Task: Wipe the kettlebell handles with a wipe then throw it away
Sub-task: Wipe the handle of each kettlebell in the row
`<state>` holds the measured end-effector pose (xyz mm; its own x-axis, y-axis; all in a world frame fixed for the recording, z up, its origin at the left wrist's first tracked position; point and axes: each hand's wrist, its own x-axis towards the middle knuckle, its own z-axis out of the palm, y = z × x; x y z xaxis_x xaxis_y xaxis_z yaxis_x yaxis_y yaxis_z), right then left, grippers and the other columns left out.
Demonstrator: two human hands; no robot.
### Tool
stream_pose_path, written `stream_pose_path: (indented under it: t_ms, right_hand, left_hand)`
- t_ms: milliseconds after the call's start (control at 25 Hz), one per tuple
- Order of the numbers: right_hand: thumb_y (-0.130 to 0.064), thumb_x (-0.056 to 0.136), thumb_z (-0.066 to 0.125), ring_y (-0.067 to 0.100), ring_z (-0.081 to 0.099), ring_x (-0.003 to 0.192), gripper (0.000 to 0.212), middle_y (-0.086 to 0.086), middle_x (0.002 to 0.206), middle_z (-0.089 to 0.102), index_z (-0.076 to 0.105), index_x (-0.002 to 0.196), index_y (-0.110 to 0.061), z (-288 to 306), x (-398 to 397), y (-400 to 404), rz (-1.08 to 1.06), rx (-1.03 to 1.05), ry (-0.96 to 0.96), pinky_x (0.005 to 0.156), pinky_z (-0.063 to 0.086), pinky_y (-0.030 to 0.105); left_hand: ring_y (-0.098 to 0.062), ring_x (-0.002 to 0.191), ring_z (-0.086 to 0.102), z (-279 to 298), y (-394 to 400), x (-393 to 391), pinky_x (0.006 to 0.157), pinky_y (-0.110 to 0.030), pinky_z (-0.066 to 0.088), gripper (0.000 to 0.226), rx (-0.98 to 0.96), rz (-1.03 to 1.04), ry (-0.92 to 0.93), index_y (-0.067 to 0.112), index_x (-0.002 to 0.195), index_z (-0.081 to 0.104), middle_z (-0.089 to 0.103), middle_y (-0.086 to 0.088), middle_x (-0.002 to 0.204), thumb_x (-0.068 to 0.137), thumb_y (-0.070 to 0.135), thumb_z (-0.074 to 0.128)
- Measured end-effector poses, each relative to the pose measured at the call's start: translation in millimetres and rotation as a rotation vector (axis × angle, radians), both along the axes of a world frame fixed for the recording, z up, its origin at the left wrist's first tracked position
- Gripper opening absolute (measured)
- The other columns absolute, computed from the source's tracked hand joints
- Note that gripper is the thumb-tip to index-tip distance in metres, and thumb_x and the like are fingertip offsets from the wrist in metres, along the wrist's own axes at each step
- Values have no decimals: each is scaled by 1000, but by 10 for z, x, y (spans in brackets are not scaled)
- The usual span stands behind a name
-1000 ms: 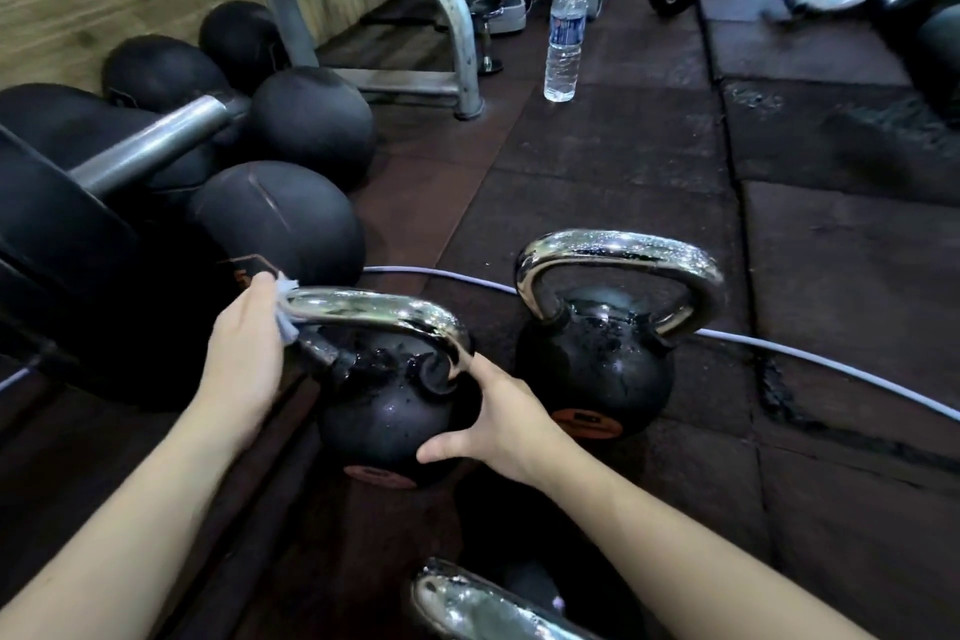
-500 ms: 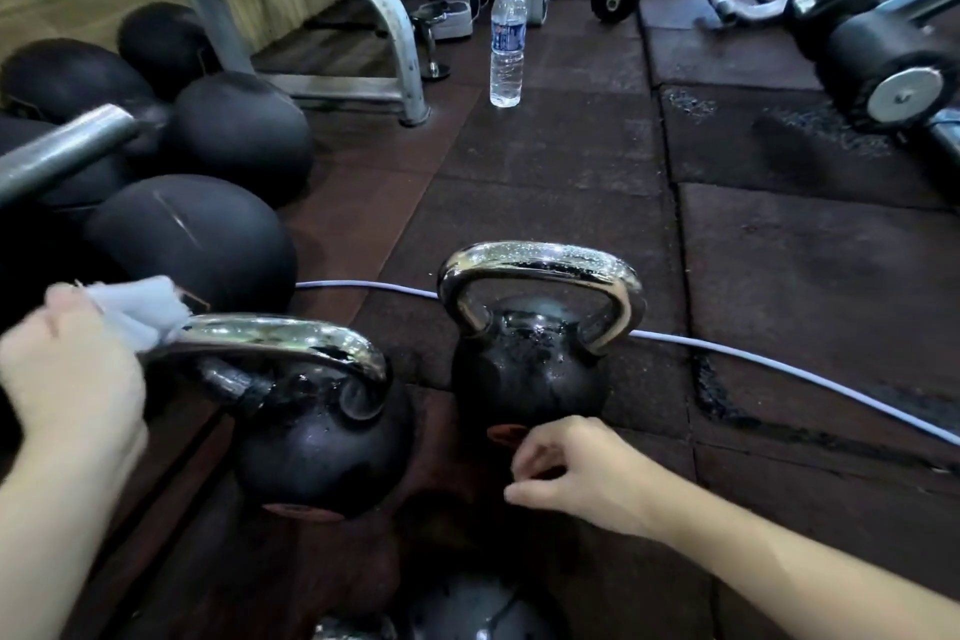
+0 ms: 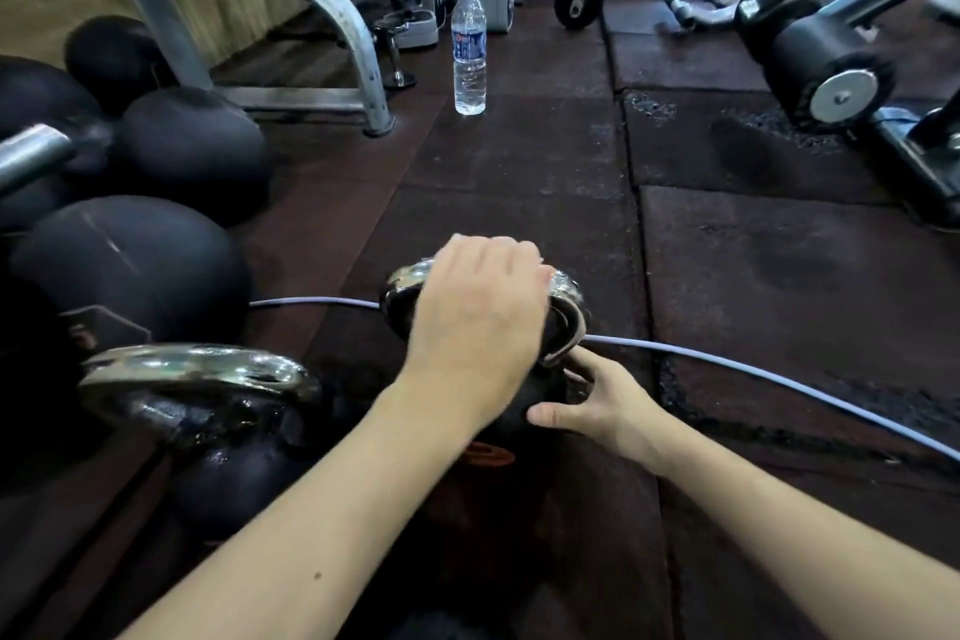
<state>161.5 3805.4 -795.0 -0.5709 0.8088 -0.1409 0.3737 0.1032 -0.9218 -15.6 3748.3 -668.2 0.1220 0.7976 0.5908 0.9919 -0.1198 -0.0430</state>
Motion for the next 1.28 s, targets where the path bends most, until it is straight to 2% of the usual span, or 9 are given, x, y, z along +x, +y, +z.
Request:
stream_pose_path:
  t_ms: [200,320,400,520,680,760,960,1120,1280]
  right_hand:
    - [-62,59,79,2,62,112,76,-18,113,70,62,123,-26,-18,3,-8,-12,103,-82,95,52,35]
    - [-55,65,85,-1,60,119,82,-23,124,66,51,138,-39,-4,-12,-6,32,37,-77,103,47,33]
    - [-55,65,85,-2,57,123,85,-27,129,62,45,139,-49,12,-10,20,40,29,-97,110,44,35]
    - [-48,68,85,-12,56,117,76,-31,124,63,46,133,-56,12,-1,17,22,56,-120,109,41,25]
    - [-38,72,87,-27,52,102,72,-38,116,60,46,127,-59,16,12,22,29,72,-126,99,38,15]
    - [-42,70,87,-16,56,109,77,-32,121,63,46,135,-51,31,1,17,25,65,-123,104,41,21]
    - [-50,62,85,-4,58,120,87,-25,127,64,45,139,-48,18,-7,4,18,27,-120,110,45,32]
    - [-56,64,82,10,54,128,91,-16,135,59,44,144,-37,42,-23,9,12,66,-162,108,43,31]
    - [-55,62,84,1,56,125,89,-24,129,63,42,140,-52,-6,-22,18,10,32,-133,112,43,38]
  left_hand:
    - [-27,73,58,-86,230,424,78,-41,48,36,-217,-111,423,17,75,70,62,-4,73,85,13,35]
    - [-29,73,59,0,99,163,66,-40,44,23,-157,-113,356,20,78,63,60,-3,76,91,22,44]
    - [-34,77,61,-21,-13,-277,65,-43,45,27,-98,61,90,20,87,60,63,-5,82,95,25,35]
    - [-17,79,57,-74,-228,-512,76,-34,44,37,-155,162,-791,13,89,58,62,6,71,108,26,29]
    - [-38,92,59,17,50,-552,82,-42,49,37,-278,469,-1216,-3,87,60,66,-20,91,106,17,36]
    - [-42,96,58,156,120,-594,78,-42,49,25,-426,506,-1021,-1,87,58,62,-25,98,102,13,44]
    - [-42,97,64,423,202,17,70,-42,40,14,-490,220,70,15,105,60,65,-10,108,98,13,48]
    - [-28,79,61,178,109,441,66,-38,36,22,-418,-78,289,17,91,65,63,-3,86,101,27,49]
    - [-34,85,61,108,6,-175,77,-50,49,29,-246,-218,66,11,106,65,64,-8,96,102,25,39]
